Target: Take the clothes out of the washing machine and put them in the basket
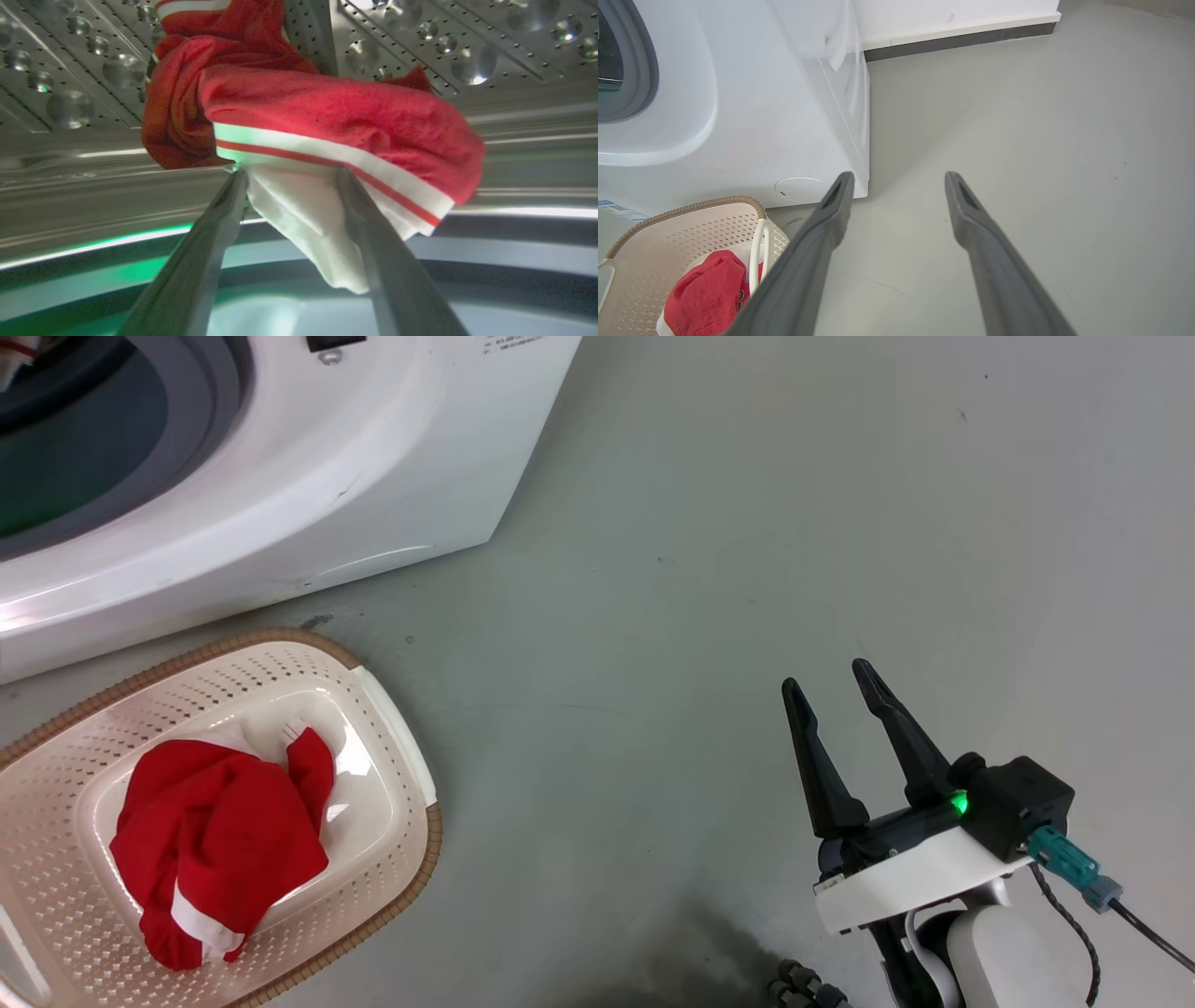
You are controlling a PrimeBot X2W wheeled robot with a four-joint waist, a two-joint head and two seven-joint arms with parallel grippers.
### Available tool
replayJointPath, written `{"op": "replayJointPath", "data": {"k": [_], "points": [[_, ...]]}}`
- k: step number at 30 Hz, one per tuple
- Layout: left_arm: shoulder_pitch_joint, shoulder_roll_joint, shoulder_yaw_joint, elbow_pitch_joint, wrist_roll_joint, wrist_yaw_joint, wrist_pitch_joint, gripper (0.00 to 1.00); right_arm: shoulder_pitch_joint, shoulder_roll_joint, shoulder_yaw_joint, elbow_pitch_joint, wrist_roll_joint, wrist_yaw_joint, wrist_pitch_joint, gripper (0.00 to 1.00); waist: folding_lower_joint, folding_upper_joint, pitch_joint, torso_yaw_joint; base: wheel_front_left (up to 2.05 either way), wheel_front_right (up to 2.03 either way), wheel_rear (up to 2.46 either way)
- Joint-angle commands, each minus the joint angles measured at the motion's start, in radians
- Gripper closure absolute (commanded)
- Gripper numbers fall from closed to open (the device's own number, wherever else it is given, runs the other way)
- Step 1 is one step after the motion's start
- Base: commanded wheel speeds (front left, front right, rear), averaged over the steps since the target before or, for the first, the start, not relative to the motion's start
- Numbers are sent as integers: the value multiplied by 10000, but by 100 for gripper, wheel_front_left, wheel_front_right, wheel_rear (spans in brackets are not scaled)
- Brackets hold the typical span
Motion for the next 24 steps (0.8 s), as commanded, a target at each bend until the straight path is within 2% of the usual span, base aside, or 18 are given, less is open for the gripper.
{"op": "replayJointPath", "data": {"k": [1, 2, 3, 4, 9, 13, 17, 24], "points": [[179, -111, -140, 170, 25, -28, 542, 0, -137, -1, 44, 58, 54, -3, -83, 0, -1, -1, 121, -107, 0, 0, 0], [197, -132, -171, 165, 8, -12, 720, 51, -157, 0, 55, 82, 61, -3, -107, 0, -1, -1, 133, -114, 0, 0, 0], [195, -128, -212, 114, 23, 13, 832, 89, -175, 0, 59, 114, 78, -5, -125, 0, -1, -1, 143, -119, 0, 0, 0], [207, -109, -230, 62, 27, 50, 899, 100, -197, 0, 68, 141, 100, -3, -143, 0, -1, -1, 147, -122, 0, 0, 0], [355, 15, -297, -467, 93, 196, 668, 100, -267, 0, 100, 244, 132, -3, -189, 0, -1, -1, 58, -72, 0, 0, 0], [519, -29, -345, -974, 148, 249, 54, 100, -303, -1, 15, 318, 45, -3, -213, 0, -1, -1, -91, 64, 0, 0, 0], [996, -213, -289, -1301, 56, 286, -969, 100, -353, -1, -47, 346, -39, -5, -215, 0, -1, -1, -340, 228, 0, 0, 0], [2230, -833, -44, -1421, -215, 365, -3672, 100, -278, -3, -254, 364, -133, -3, -78, 0, -1, -1, -1032, 545, 0, 0, 0]]}}
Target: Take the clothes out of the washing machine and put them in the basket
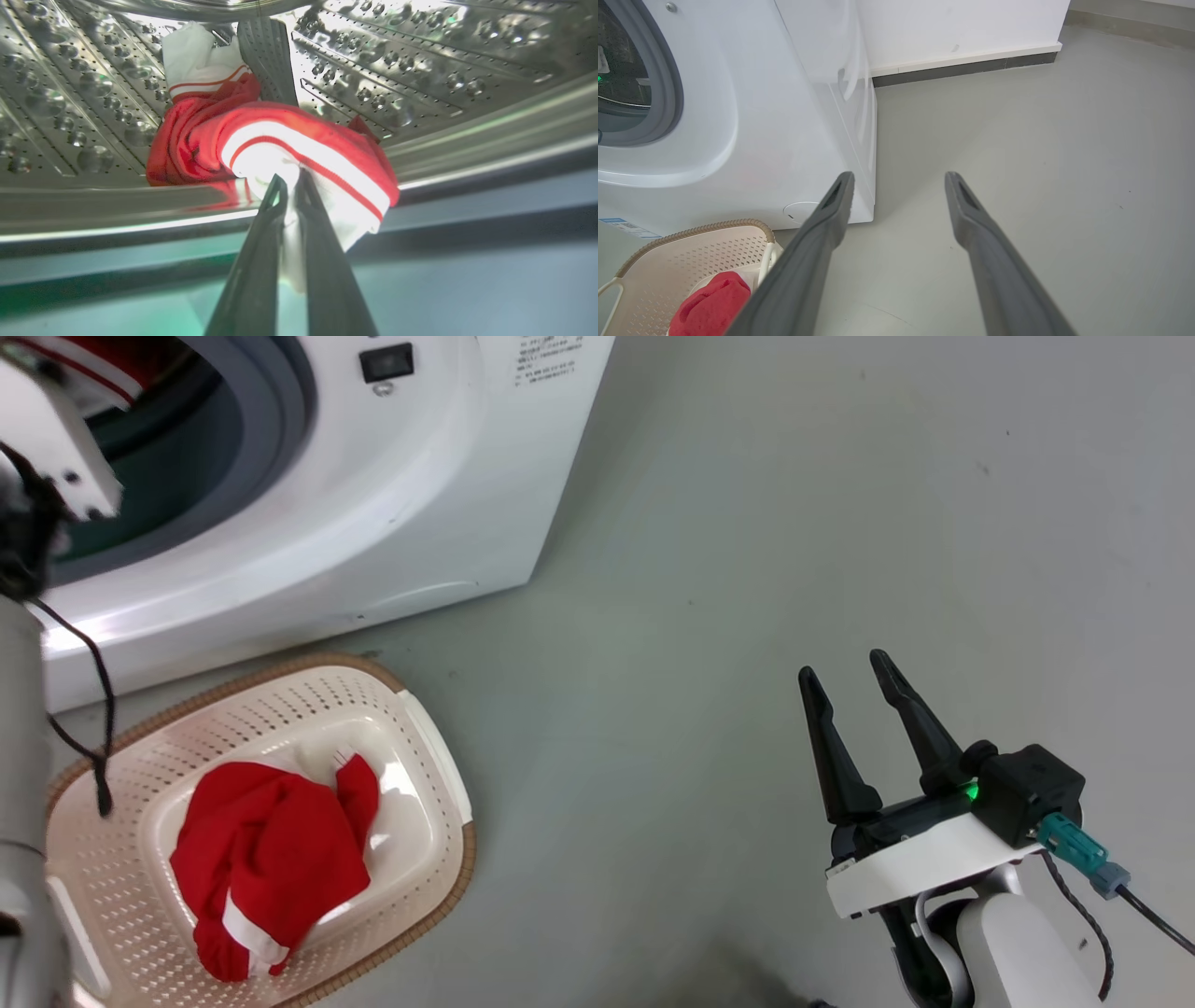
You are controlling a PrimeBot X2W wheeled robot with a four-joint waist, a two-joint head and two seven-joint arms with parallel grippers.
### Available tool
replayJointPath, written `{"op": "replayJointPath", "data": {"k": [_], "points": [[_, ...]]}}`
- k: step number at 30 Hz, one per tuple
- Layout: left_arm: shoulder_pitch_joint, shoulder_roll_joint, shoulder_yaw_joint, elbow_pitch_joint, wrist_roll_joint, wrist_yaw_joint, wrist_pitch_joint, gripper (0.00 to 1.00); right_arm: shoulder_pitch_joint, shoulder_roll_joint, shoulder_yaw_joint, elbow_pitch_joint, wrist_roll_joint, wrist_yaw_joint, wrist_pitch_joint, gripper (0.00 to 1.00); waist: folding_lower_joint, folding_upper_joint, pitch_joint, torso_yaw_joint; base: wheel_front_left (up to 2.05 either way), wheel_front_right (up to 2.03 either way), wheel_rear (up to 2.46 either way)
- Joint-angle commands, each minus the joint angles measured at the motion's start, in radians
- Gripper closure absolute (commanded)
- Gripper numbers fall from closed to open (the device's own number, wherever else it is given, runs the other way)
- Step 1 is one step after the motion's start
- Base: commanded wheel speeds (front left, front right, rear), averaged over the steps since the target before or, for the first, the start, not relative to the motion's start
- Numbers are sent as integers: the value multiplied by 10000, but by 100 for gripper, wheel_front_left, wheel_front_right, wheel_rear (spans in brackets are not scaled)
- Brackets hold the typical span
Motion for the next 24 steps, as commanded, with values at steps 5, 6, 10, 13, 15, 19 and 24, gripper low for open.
{"op": "replayJointPath", "data": {"k": [5, 6, 10, 13, 15, 19, 24], "points": [[1065, -490, 96, 256, -178, -86, -2063, 100, 199, -7, -212, 24, -155, -3, 179, 0, 0, -1, -835, 366, 0, 0, 0], [1224, -544, 83, 329, -154, -99, -2442, 100, 252, -7, -238, 17, -183, -3, 231, 0, 0, -1, -968, 413, 0, 0, 0], [1720, -788, 53, 562, -150, -165, -3902, 100, 461, -8, -337, -62, -256, -3, 392, 0, 0, -1, -1471, 627, 0, 0, 0], [1949, -945, 1, 715, -152, -215, -4695, 100, 654, -7, -415, -129, -358, -3, 544, 0, 0, -1, -1838, 800, 0, 0, 0], [2117, -1027, -48, 752, -116, -237, -5154, 100, 767, -7, -426, -179, -398, -3, 649, 0, 0, -1, -2080, 898, 0, 0, 0], [2358, -1162, -104, 659, -112, -241, -5578, 100, 965, -7, -480, -252, -443, -3, 767, 0, 0, -1, -2467, 1047, 0, 0, 0], [2968, -1281, -43, 171, -151, -179, -5865, 100, 1299, -7, -547, -403, -516, -3, 987, 0, 0, -1, -3086, 1264, 0, 0, 0]]}}
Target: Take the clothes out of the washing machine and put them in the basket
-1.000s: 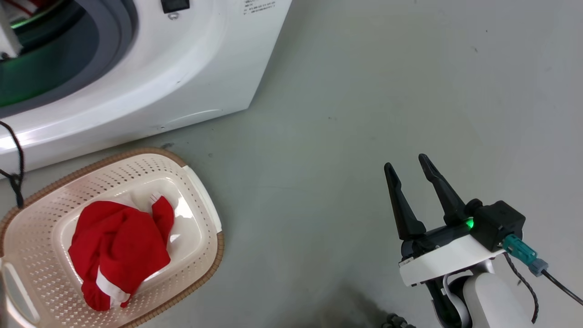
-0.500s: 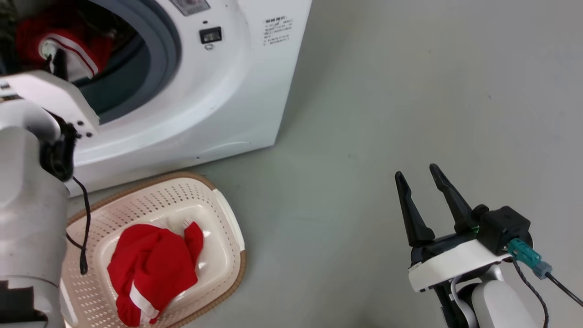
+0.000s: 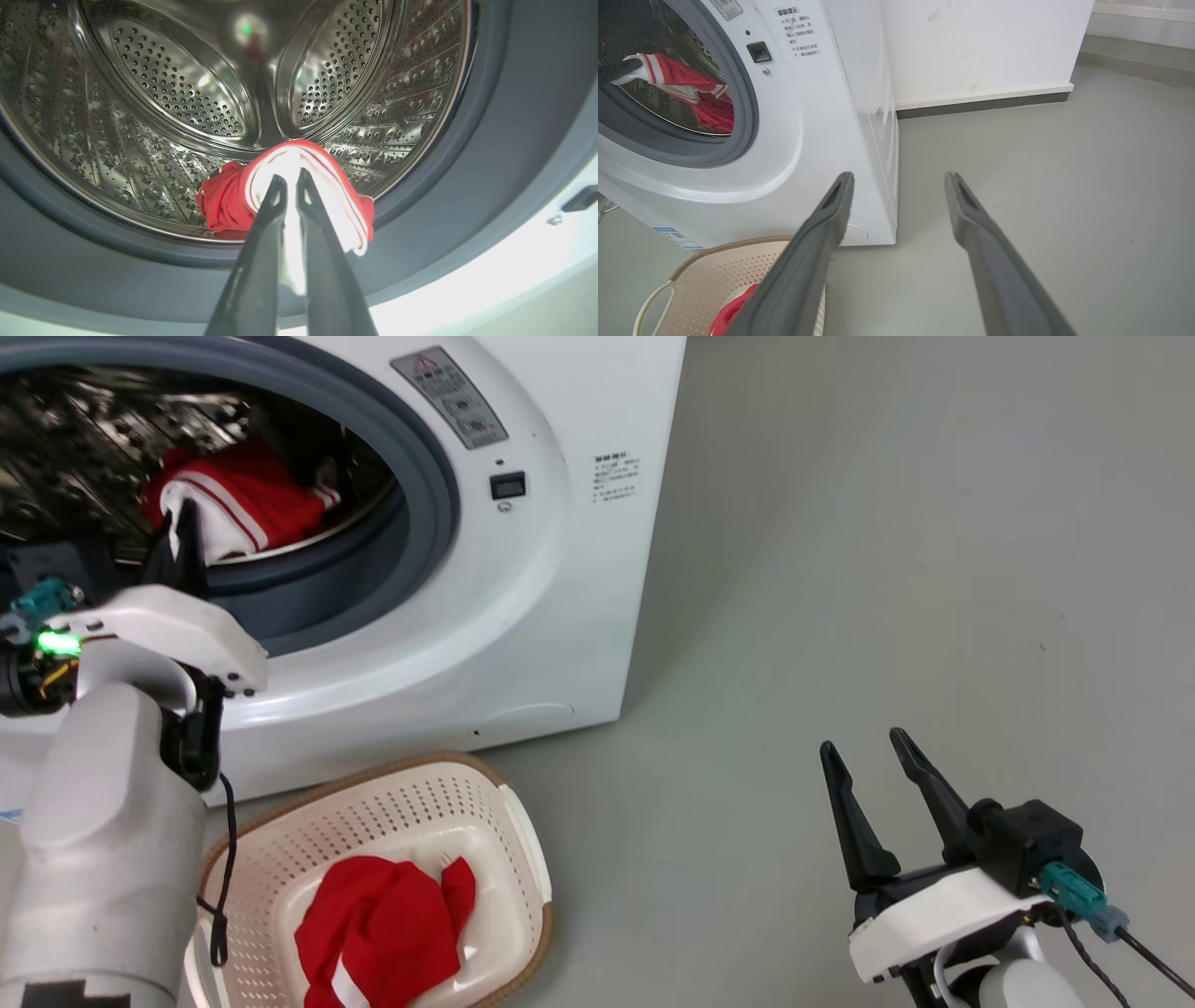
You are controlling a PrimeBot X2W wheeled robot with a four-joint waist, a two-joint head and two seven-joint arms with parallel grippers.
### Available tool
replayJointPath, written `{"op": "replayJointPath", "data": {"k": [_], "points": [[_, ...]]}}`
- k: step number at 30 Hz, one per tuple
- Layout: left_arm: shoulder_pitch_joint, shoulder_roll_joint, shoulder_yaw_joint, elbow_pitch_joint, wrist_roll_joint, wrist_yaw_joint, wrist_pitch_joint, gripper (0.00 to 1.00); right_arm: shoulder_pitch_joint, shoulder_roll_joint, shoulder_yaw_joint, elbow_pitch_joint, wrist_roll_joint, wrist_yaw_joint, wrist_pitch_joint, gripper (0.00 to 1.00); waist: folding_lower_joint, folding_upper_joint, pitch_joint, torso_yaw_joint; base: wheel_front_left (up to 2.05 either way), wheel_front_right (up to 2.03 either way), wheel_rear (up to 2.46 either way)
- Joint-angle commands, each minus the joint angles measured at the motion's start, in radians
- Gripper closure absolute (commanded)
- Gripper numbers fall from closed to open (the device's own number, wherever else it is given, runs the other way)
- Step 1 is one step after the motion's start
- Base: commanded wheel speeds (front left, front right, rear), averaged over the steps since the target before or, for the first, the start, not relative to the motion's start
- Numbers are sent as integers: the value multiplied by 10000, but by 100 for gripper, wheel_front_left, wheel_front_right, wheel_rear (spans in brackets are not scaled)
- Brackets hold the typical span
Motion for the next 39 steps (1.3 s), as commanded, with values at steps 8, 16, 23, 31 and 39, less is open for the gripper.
{"op": "replayJointPath", "data": {"k": [8, 16, 23, 31, 39], "points": [[1565, -169, 104, -2179, -17, 230, -142, 100, 552, -7, -165, -298, -103, -3, 301, 0, 0, 0, -1016, 569, 0, 0, 0], [3223, -132, 149, -5815, -19, 868, 346, 100, 789, -5, -273, -506, -139, -3, 468, 0, 0, 0, -1317, 1016, 0, 0, 0], [4718, -17, 185, -9200, 104, 1545, 1133, 100, 908, -7, -305, -644, -146, -3, 567, 0, 0, 0, -1391, 1339, 0, 0, 0], [6718, -241, 0, -11379, 17, 2167, 1929, 100, 812, -7, -263, -724, -229, -3, 641, 0, 0, 0, -1265, 1533, 0, 0, 0], [8376, -889, -328, -11016, -481, 2385, 1956, 100, 636, -7, -190, -850, -299, -3, 699, 0, 0, 0, -956, 1659, 0, 0, 0]]}}
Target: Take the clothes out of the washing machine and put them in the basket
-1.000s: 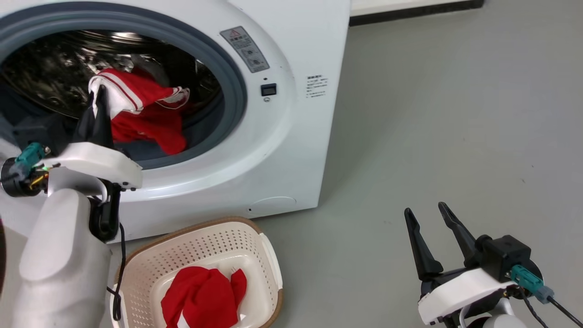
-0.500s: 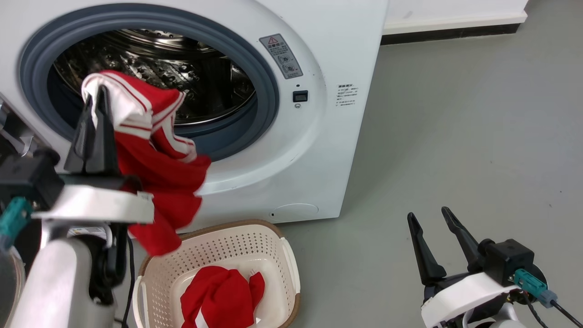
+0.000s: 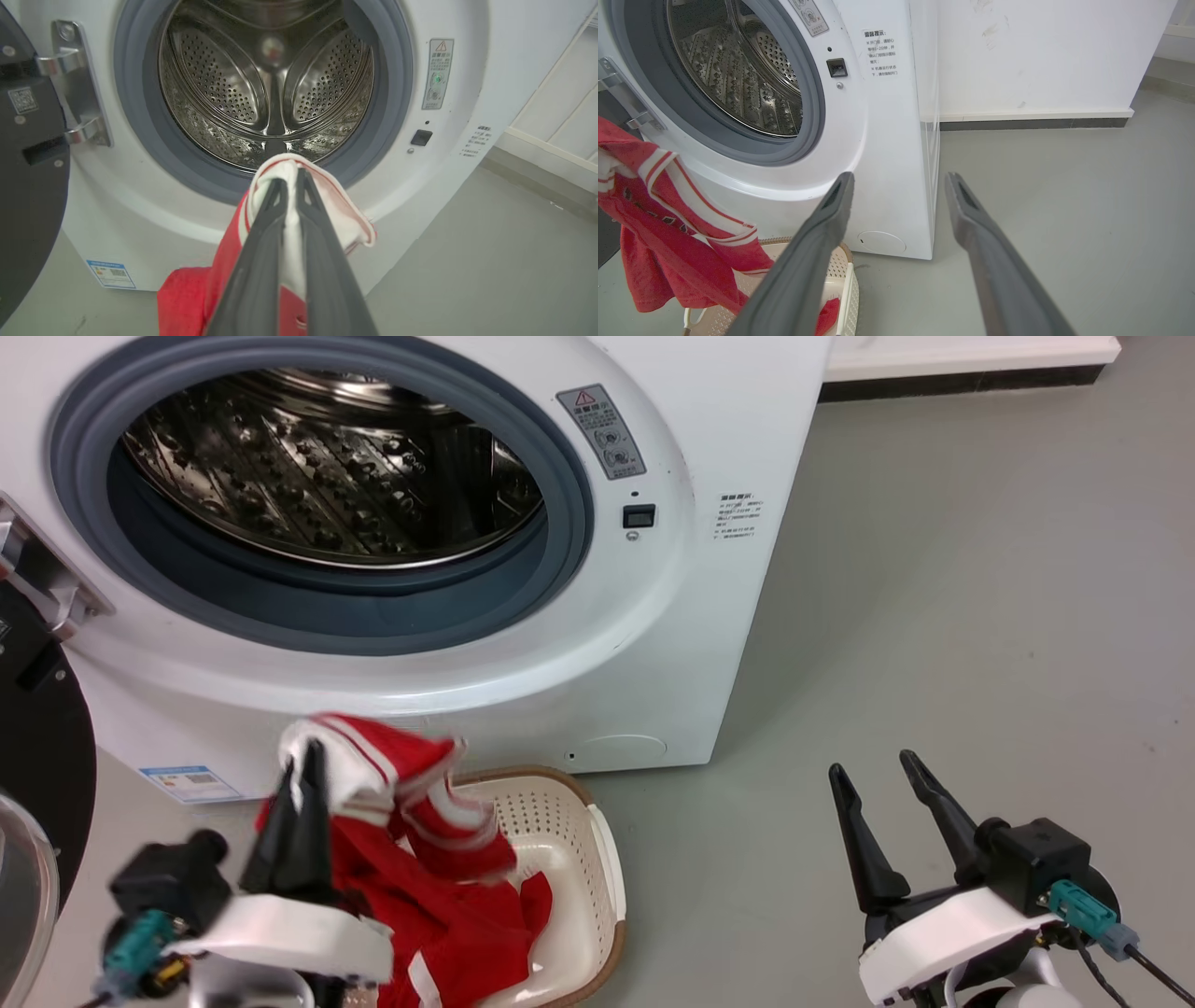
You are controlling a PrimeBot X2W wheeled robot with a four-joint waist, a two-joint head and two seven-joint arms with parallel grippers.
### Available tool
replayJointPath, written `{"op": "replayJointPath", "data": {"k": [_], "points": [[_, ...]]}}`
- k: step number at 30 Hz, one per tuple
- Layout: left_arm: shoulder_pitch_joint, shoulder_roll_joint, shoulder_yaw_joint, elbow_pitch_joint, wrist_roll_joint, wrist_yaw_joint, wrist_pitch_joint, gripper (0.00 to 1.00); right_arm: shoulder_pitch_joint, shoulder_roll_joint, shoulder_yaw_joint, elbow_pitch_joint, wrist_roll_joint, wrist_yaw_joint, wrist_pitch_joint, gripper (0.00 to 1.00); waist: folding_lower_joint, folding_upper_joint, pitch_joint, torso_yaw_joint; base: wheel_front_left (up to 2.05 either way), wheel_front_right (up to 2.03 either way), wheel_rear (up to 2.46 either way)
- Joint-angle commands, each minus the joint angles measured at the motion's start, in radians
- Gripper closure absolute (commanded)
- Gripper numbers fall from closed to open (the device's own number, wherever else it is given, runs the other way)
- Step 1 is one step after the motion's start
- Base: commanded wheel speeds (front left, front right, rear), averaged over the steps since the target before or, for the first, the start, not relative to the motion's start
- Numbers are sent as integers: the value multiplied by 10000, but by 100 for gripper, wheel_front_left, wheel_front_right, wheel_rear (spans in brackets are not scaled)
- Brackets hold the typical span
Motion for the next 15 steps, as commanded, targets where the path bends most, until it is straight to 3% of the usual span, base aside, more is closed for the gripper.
{"op": "replayJointPath", "data": {"k": [1, 5, 15], "points": [[198, -199, -134, 353, -106, -52, -158, 100, -140, -7, 11, -74, -44, -3, 11, 0, 1, -1, 185, 52, 0, 0, 0], [234, -539, -388, 1674, -266, -243, -566, 100, -328, -7, 99, -182, -103, -3, 59, 0, 1, -1, 601, 55, 0, 0, 0], [-1729, -1101, -886, 6138, -539, -1340, -1451, 100, -810, -10, 284, -436, -250, -3, 52, 0, 1, -1, 1930, -237, 0, 0, 0]]}}
